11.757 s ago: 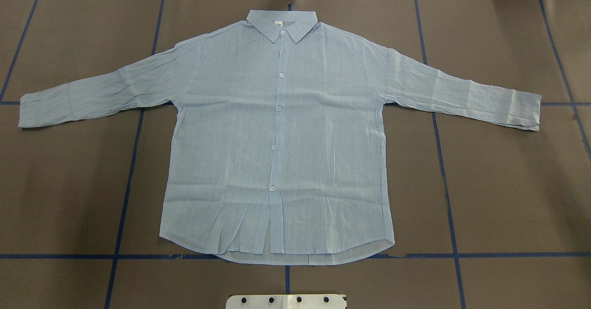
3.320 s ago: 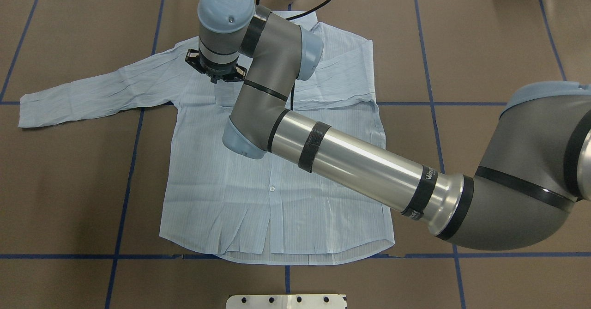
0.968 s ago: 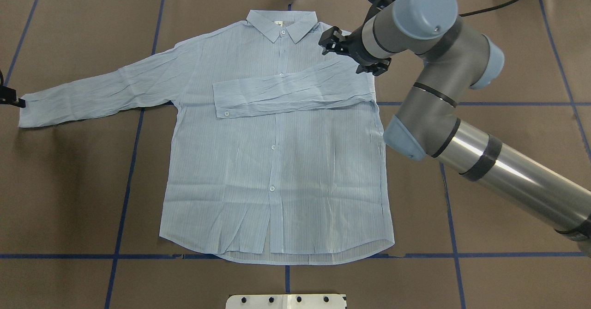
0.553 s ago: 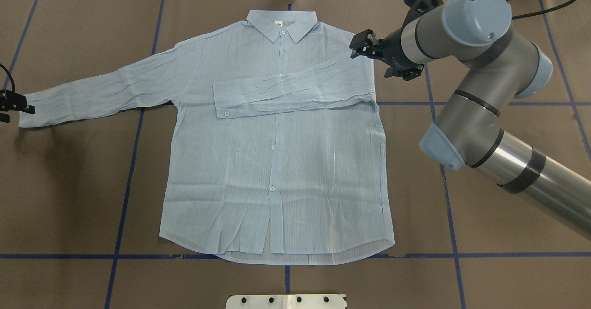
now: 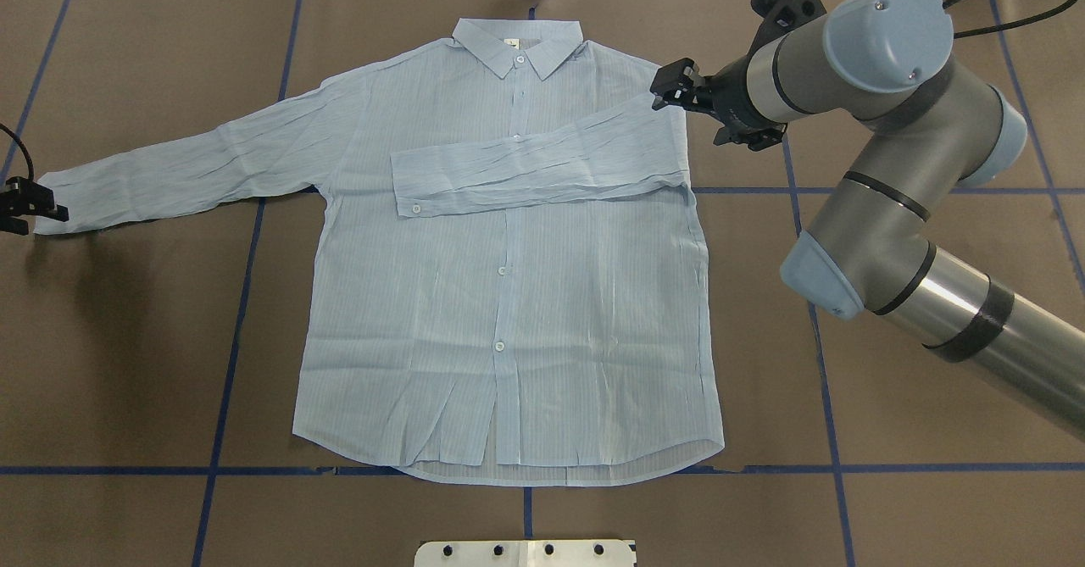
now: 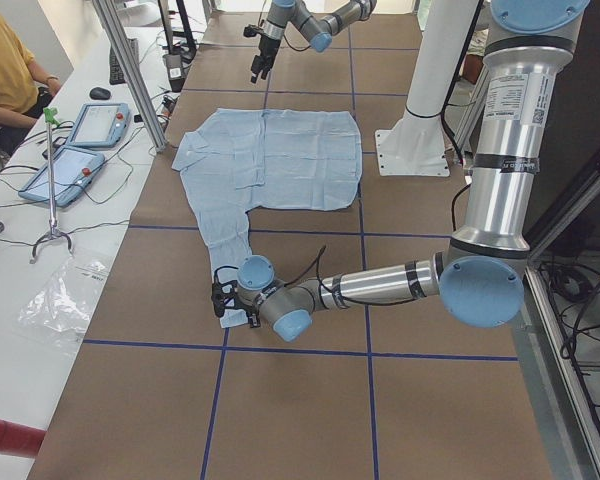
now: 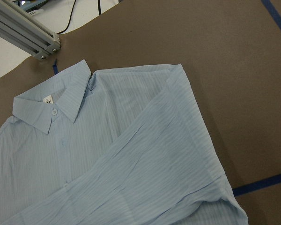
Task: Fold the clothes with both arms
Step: 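Grasp the other sleeve cuff with the left gripper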
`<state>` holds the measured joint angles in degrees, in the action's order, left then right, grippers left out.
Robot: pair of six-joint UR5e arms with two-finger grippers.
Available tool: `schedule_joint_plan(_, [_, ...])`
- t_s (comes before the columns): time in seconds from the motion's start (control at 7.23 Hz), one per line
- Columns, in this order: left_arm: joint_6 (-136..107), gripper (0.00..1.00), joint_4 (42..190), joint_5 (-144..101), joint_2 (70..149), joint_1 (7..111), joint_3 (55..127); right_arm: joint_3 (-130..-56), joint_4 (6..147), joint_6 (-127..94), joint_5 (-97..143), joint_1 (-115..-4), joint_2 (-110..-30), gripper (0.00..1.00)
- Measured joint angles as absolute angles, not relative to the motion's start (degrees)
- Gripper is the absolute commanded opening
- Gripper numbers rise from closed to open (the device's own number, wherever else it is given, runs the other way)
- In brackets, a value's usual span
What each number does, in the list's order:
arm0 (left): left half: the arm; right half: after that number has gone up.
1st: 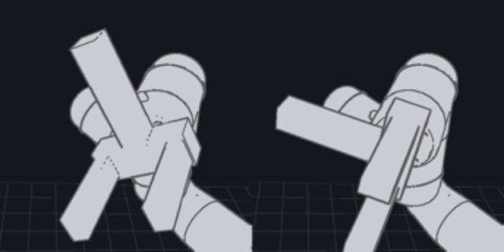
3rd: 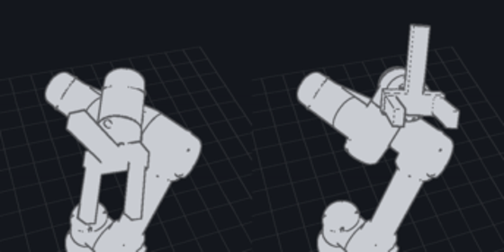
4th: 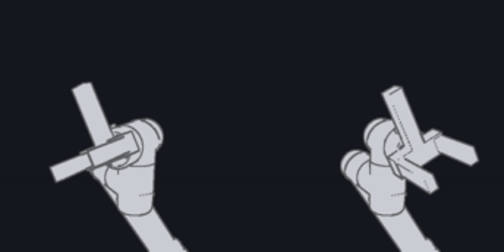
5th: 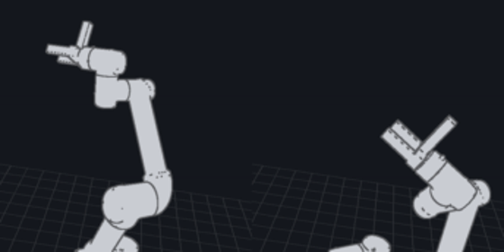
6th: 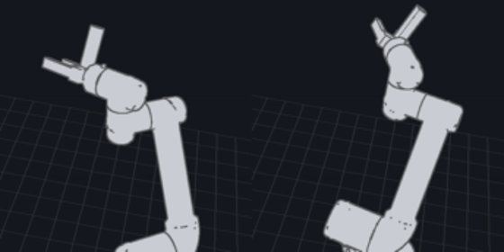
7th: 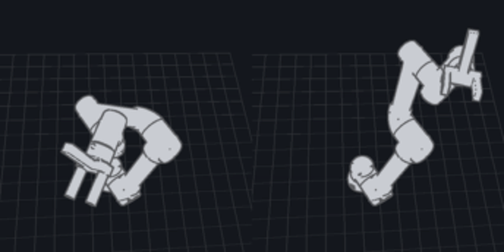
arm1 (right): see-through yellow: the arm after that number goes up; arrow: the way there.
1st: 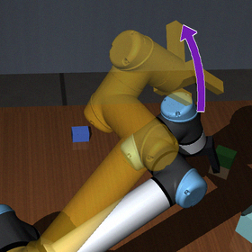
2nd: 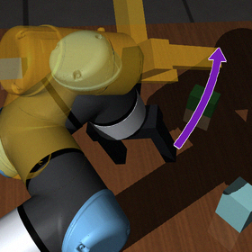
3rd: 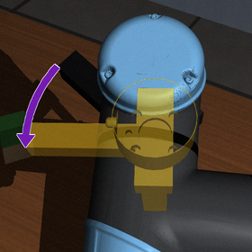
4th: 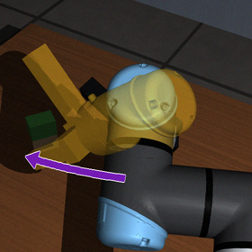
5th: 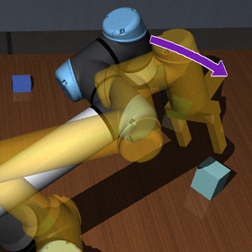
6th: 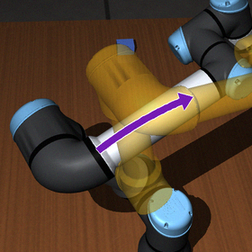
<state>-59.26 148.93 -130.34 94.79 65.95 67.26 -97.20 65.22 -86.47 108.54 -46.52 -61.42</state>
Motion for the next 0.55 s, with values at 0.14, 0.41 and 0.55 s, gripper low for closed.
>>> schedule_joint_plan(0.14, [-59.53,0.64,149.71,-130.34,94.14,65.89,67.32,-97.07,65.2,-86.41,108.44,-46.51,-61.42,0.99])
schedule_joint_plan(0.41, [-60.65,0.51,150.29,-130.34,93.74,65.85,67.39,-97.19,65.19,-86.38,108.27,-46.63,-61.5,0.99])
schedule_joint_plan(0.55, [-60.9,0.32,150.35,-130.34,93.72,65.83,67.41,-97.25,65.21,-86.39,108.07,-46.73,-61.59,0.99])
